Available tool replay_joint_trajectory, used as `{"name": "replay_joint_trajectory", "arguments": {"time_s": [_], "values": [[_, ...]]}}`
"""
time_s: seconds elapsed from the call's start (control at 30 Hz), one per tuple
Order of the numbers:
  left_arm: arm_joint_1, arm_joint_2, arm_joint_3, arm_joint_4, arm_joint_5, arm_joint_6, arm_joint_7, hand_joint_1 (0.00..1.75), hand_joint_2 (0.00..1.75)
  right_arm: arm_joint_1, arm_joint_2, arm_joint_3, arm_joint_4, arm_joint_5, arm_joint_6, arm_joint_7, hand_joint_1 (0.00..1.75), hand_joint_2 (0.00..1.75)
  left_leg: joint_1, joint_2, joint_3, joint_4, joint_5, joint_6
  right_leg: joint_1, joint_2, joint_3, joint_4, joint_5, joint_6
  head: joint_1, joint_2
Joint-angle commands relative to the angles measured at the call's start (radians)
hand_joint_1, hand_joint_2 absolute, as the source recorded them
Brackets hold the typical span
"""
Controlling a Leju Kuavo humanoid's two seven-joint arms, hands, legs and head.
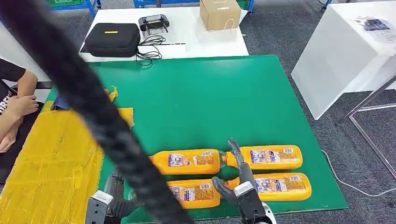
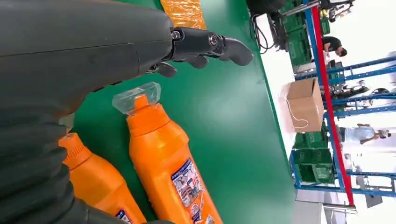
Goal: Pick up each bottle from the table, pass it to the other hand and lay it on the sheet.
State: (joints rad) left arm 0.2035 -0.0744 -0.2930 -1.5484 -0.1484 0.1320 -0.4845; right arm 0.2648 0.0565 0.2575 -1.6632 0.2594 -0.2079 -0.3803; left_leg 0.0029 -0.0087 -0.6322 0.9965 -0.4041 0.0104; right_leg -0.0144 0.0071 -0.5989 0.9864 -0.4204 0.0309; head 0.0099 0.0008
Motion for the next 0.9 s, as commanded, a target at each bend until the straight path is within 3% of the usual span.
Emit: {"name": "replay_joint_trajectory", "arguments": {"time_s": [0.03, 0.07, 0.5, 0.57, 0.73, 0.9], "values": [[-0.154, 0.015, -0.074, -0.096, -0.047, 0.309, -0.189, 1.75, 1.75, -0.158, 0.060, 0.085, -0.041, -0.043, -0.064, -0.222, 1.66, 1.75, 0.001, 0.001, 0.005, -0.001, -0.002, 0.000, 0.001, 0.000, 0.005, -0.002, -0.001, -0.001, 0.000, 0.000], [-0.154, 0.015, -0.074, -0.096, -0.047, 0.309, -0.189, 1.75, 1.75, -0.158, 0.060, 0.085, -0.041, -0.043, -0.064, -0.222, 1.75, 1.75, 0.000, 0.001, 0.003, -0.001, -0.001, 0.000, 0.001, 0.000, 0.003, -0.001, -0.001, -0.001, 0.000, 0.000], [-0.184, 0.010, -0.075, -0.121, -0.064, 0.301, -0.128, 1.75, 1.75, -0.192, 0.069, 0.110, -0.053, -0.021, -0.081, -0.169, 1.75, 1.75, 0.001, 0.001, 0.006, -0.001, -0.003, 0.000, 0.002, 0.000, 0.007, -0.002, -0.002, -0.001, 0.000, 0.000], [-0.218, -0.005, -0.067, -0.147, -0.096, 0.281, -0.060, 1.75, 1.75, -0.244, 0.060, 0.154, -0.056, -0.001, -0.124, -0.096, 1.75, 1.75, 0.001, 0.002, -0.005, 0.005, 0.000, -0.001, 0.002, 0.001, -0.005, 0.004, 0.001, -0.001, 0.000, 0.000], [-0.188, -0.002, -0.065, -0.135, -0.093, 0.284, -0.095, 1.75, 1.75, -0.231, 0.031, 0.148, -0.041, -0.011, -0.141, -0.111, 1.75, 1.75, 0.003, 0.001, 0.006, 0.000, 0.001, 0.000, 0.003, 0.000, 0.006, -0.001, 0.002, -0.003, 0.000, 0.000], [-0.184, -0.002, -0.064, -0.132, -0.091, 0.285, -0.102, 1.75, 1.75, -0.227, 0.029, 0.147, -0.040, -0.014, -0.140, -0.115, 1.75, 1.75, 0.002, 0.002, 0.007, 0.000, 0.001, 0.000, 0.002, 0.000, 0.007, -0.001, 0.001, -0.003, 0.000, 0.000]]}}
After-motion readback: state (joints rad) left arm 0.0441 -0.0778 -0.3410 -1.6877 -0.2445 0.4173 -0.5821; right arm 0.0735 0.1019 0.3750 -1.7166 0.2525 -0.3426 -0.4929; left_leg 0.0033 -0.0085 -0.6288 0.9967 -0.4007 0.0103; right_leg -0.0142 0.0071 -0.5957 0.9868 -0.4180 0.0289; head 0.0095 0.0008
